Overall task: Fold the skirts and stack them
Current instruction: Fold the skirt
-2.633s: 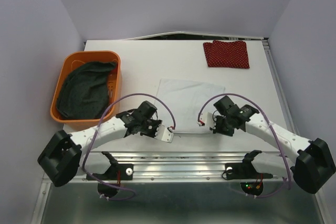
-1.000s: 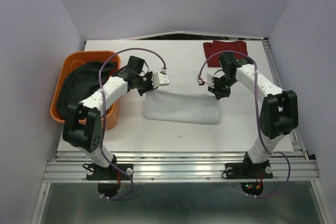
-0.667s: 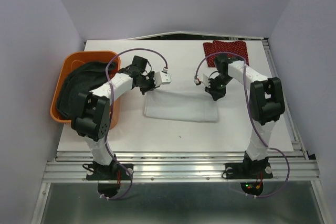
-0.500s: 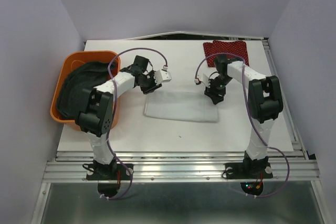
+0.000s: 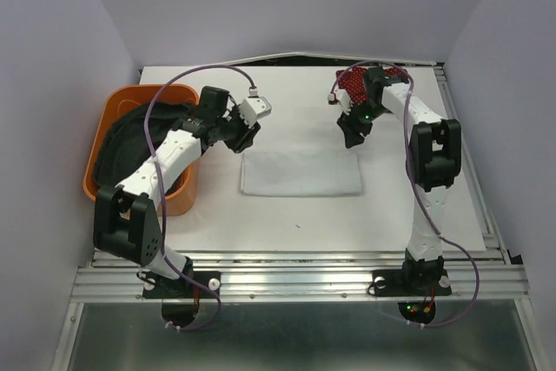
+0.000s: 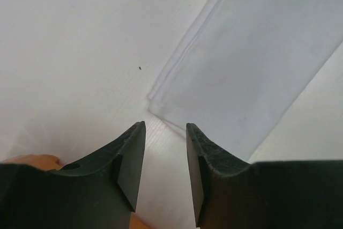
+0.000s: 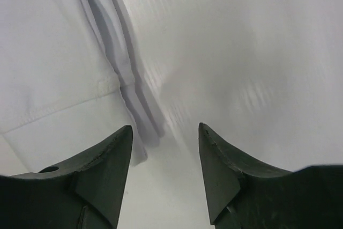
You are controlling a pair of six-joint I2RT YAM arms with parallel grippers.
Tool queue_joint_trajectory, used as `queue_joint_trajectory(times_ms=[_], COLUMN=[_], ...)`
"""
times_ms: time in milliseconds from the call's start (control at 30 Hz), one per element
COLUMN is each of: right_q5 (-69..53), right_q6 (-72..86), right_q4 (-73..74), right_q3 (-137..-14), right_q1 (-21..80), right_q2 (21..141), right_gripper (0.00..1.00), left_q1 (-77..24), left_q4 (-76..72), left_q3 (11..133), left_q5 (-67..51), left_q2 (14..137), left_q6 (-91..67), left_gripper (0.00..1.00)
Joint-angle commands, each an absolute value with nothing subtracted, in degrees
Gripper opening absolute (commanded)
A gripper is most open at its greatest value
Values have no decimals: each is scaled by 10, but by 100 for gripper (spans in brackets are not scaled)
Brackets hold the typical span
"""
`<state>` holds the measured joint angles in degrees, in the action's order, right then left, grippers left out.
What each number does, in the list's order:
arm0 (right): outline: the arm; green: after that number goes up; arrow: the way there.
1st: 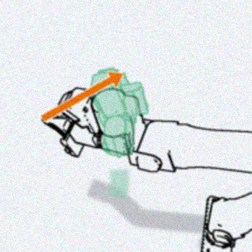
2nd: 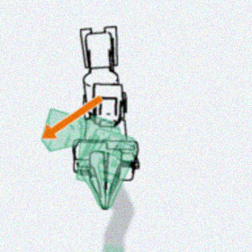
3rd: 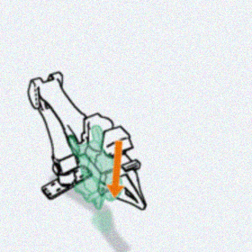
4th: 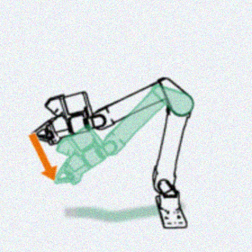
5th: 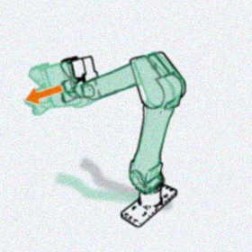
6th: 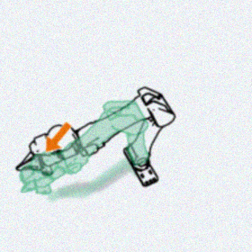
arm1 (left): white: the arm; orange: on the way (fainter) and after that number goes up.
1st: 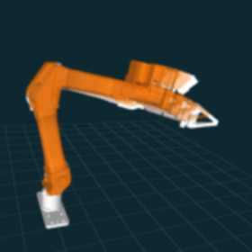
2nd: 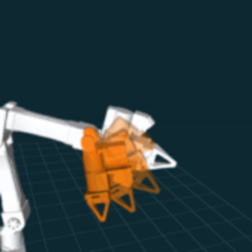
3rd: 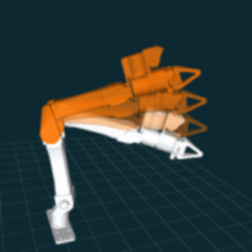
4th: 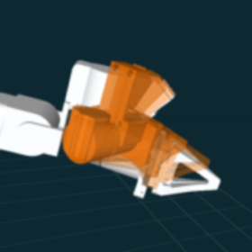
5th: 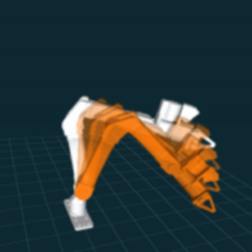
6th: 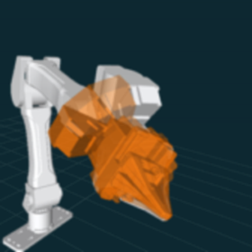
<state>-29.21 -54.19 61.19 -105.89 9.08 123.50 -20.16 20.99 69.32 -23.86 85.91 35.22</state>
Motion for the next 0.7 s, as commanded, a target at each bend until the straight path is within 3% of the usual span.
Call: queue_joint_trajectory(times_ms=[0,167,400,667], right_q5=[-352,-359,-359,-456], right_q6=[-519,-494,-490,-473], right_q4=[667,623,618,653], right_q3=[-1078,-1026,-934,-756], right_q1=[94,94,94,94], right_q2=[1285,1294,1273,1165], right_gripper=[57,54,17,11], left_q1=[-206,-217,-222,-223], left_q4=[253,233,214,215], left_q3=[647,628,717,929], left_q5=[-265,-278,-219,-142], left_q2=[888,933,1082,1227], left_q6=[245,188,154,218], left_gripper=[44,43,34,30])
